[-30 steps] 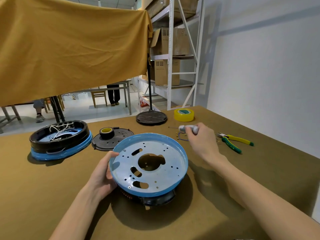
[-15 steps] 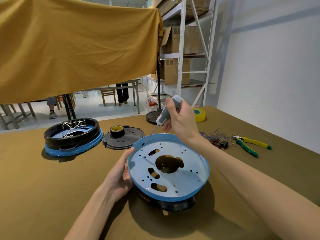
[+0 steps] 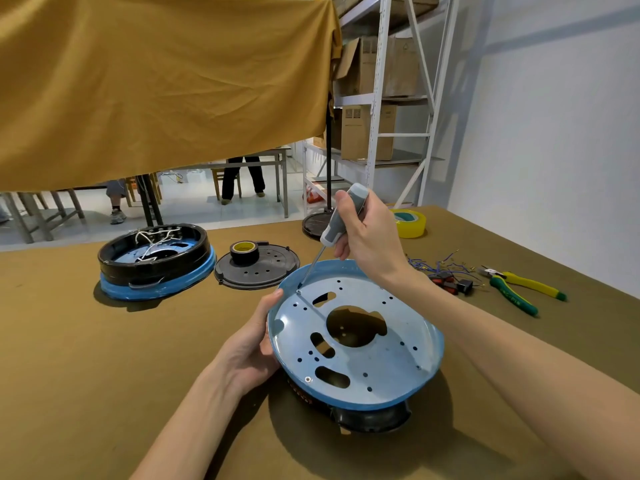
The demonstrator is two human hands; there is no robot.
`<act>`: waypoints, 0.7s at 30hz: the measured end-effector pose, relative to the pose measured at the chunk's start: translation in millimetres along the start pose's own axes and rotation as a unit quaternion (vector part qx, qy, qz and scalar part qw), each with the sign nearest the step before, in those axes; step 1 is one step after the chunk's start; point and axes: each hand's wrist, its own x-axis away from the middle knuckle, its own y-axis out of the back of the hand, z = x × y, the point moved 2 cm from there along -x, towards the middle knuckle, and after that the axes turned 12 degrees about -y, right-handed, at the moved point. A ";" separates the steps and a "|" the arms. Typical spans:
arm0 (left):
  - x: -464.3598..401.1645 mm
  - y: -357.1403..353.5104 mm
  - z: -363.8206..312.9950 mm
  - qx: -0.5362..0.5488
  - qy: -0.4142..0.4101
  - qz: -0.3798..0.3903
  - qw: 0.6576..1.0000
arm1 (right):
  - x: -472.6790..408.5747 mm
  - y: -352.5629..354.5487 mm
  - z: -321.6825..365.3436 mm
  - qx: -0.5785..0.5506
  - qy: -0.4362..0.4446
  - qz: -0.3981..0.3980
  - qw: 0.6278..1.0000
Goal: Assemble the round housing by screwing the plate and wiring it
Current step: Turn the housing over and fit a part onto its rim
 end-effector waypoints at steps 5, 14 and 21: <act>0.4 -1.1 0.1 0.002 0.002 -0.007 1.000 | -2.2 -0.1 -2.2 0.009 -0.001 0.004 1.000; 2.4 -3.3 0.1 0.006 0.010 0.004 1.000 | -16.2 -6.5 13.4 0.104 0.013 0.059 0.993; 3.5 -4.3 0.1 0.004 0.003 0.001 1.000 | -51.4 -14.6 65.4 0.260 0.009 0.258 0.930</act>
